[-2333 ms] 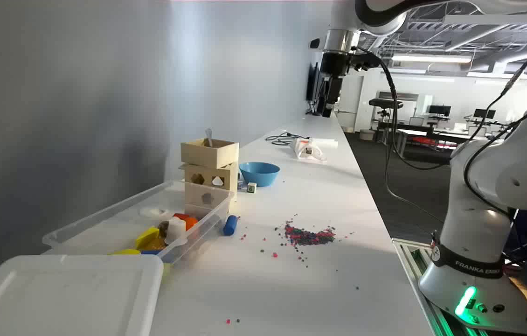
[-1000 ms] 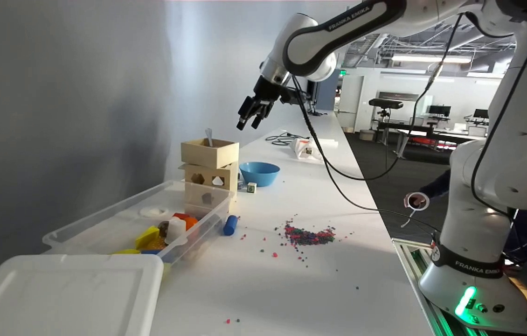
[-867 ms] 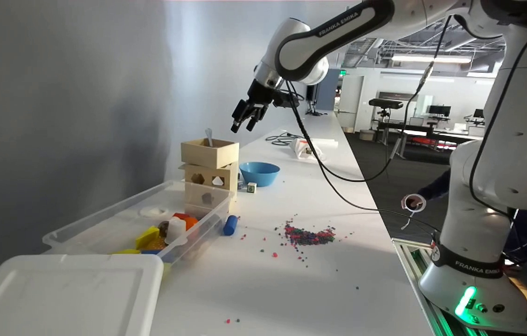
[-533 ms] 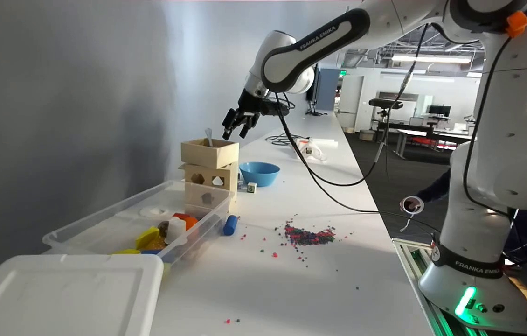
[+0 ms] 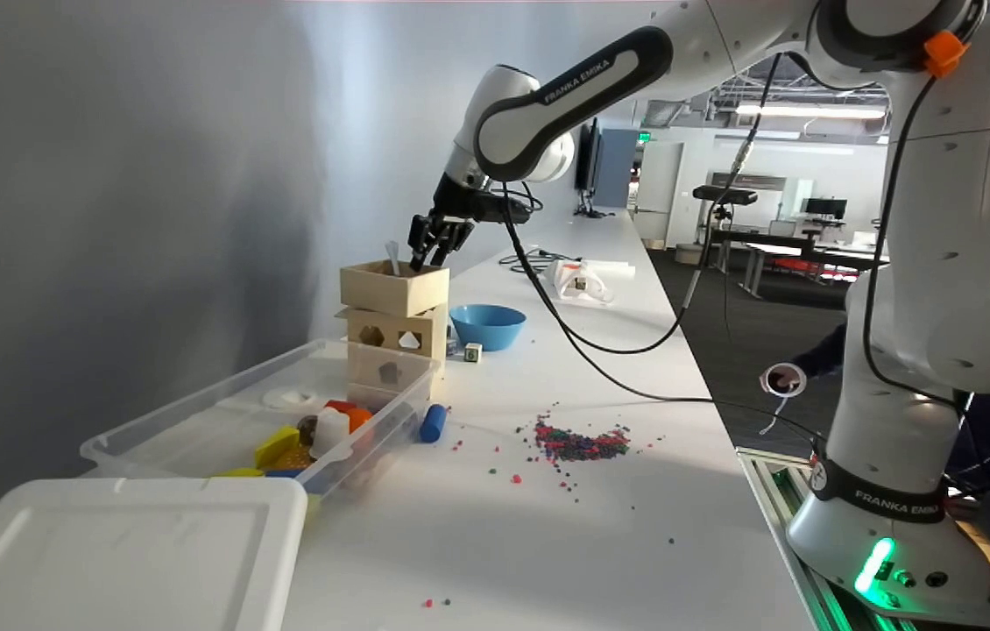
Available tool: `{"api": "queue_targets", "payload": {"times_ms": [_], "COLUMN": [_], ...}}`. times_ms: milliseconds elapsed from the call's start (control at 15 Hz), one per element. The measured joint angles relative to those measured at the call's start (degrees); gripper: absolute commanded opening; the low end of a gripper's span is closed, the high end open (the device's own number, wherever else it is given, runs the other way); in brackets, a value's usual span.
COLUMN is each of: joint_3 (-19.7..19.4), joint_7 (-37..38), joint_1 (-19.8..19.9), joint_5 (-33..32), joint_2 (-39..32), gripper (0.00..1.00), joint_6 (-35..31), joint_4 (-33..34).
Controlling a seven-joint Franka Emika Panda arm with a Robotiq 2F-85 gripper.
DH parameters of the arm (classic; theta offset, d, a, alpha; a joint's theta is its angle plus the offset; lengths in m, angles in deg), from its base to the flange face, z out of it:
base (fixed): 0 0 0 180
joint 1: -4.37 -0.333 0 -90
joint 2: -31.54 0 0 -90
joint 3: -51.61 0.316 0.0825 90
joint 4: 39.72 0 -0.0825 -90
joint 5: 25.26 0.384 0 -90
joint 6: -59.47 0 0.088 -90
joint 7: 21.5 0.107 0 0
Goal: Pick up the box from the top of the box and put it on the table
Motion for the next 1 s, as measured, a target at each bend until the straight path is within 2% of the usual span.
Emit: {"api": "queue_targets", "payload": {"times_ms": [267,1000], "joint_3": [0.0,0.5], "joint_7": [0.9,2.0], "joint_1": [0.0,-0.1], "joint_5": [0.0,0.3], "joint_2": [0.0,0.9], "gripper": [0.01,0.02], "joint_6": [0.1,2.7], "joint_4": [0.5,0.5]}}
